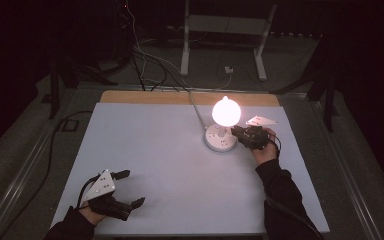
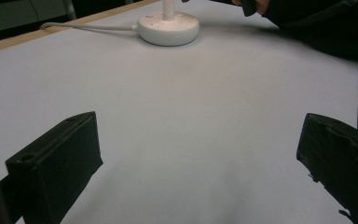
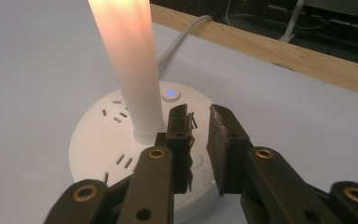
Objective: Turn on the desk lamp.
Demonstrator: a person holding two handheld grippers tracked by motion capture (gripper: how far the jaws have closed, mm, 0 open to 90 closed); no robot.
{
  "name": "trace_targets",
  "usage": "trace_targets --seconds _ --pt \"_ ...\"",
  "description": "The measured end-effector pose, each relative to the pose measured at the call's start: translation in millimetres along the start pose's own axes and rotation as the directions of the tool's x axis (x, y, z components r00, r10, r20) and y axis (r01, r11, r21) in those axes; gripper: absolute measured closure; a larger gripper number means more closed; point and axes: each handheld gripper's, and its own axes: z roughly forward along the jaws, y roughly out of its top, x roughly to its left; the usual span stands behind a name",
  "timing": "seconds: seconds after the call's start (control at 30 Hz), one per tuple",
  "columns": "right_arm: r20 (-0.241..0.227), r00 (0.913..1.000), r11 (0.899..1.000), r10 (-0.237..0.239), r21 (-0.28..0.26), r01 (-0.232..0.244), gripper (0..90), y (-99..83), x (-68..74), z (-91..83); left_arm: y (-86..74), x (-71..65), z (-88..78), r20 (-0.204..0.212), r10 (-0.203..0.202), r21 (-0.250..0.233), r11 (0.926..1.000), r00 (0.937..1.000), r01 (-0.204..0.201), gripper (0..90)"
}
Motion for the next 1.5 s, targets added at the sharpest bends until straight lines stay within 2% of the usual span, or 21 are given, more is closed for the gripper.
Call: trace_targets --seconds 0.07,0.17,0.2,0.23,0.33,0.37,0.4,0.43,0.5,0.53,0.6,0.77,0.93,1.03,1.1,1.27,1.5 --pt "-0.003 1.0000 1.000 -0.003 -0.001 0.003 71.3 0.1 -0.2 -1.4 0.1 0.2 -0.1 -0.001 0.000 0.000 1.0000 1.0000 0.000 0.3" --pt "-0.021 0.9997 1.000 -0.013 -0.006 0.013 63.6 0.2 -0.6 -5.4 0.1 0.3 -0.2 0.000 -0.001 -0.001 1.0000 1.0000 0.001 0.3" --pt "-0.034 0.9992 1.000 -0.020 -0.007 0.020 58.2 -0.1 -0.8 -7.9 0.2 0.3 -0.2 0.000 0.000 -0.001 1.0000 1.0000 0.000 0.3" --pt "-0.034 0.9992 1.000 -0.020 -0.007 0.020 58.2 -0.1 -0.8 -7.9 0.2 0.3 -0.2 0.000 0.001 -0.001 1.0000 1.0000 -0.001 0.3" --pt "-0.036 0.9992 1.000 -0.019 -0.016 0.019 49.7 -1.2 -0.1 -13.0 0.3 0.3 -0.3 0.001 0.002 -0.002 1.0000 1.0000 -0.002 0.3" --pt "-0.036 0.9992 1.000 -0.019 -0.017 0.018 46.1 -1.5 0.2 -14.2 0.3 0.2 -0.4 0.001 0.001 -0.003 1.0000 1.0000 -0.001 0.3" --pt "-0.029 0.9994 1.000 -0.018 -0.023 0.017 36.1 -2.1 1.6 -17.6 0.3 0.2 -0.4 0.000 0.000 -0.004 1.0000 1.0000 0.000 0.3" --pt "-0.029 0.9994 1.000 -0.018 -0.023 0.017 36.1 -2.1 1.6 -17.6 0.3 0.1 -0.4 0.000 0.000 -0.004 1.0000 1.0000 0.000 0.3" --pt "-0.033 0.9995 1.000 0.005 -0.006 -0.005 25.9 -1.9 2.4 -19.7 0.3 0.2 -0.5 0.000 -0.001 -0.004 1.0000 1.0000 0.001 0.3" --pt "-0.038 0.9992 1.000 0.012 -0.004 -0.012 23.5 -1.8 2.5 -20.5 0.3 0.3 -0.4 0.000 0.000 -0.004 1.0000 1.0000 0.000 0.3" --pt "-0.042 0.9990 1.000 0.013 0.000 -0.013 15.2 -2.0 3.9 -22.8 0.4 0.3 -0.3 0.000 0.000 -0.004 1.0000 1.0000 0.000 0.3" --pt "-0.118 0.9928 1.000 0.021 0.001 -0.021 0.0 -2.5 8.1 -34.2 0.5 0.1 -0.3 0.001 0.000 -0.006 1.0000 1.0000 0.000 0.3" --pt "-0.140 0.9900 1.000 0.017 -0.006 -0.018 0.0 -1.4 13.4 -44.5 0.6 0.1 -0.5 0.002 -0.001 -0.008 1.0000 1.0000 0.001 0.3" --pt "-0.133 0.9911 1.000 -0.009 -0.004 0.008 0.0 -1.3 18.3 -52.0 0.6 -0.2 -0.3 0.002 0.000 -0.006 1.0000 1.0000 0.000 0.3" --pt "-0.148 0.9889 1.000 -0.013 0.001 0.014 0.0 -2.2 20.5 -55.8 0.5 0.1 -0.1 0.003 0.000 -0.006 1.0000 1.0000 0.000 0.3" --pt "-0.155 0.9877 0.999 -0.024 -0.041 0.018 0.0 -12.6 25.2 -66.1 0.5 0.2 -0.1 0.003 -0.001 -0.007 1.0000 1.0000 0.001 0.3" --pt "-0.154 0.9880 1.000 -0.010 0.008 0.012 0.0 -30.3 33.3 -79.0 0.6 0.1 0.0 0.004 -0.001 -0.006 1.0000 1.0000 0.001 0.3"
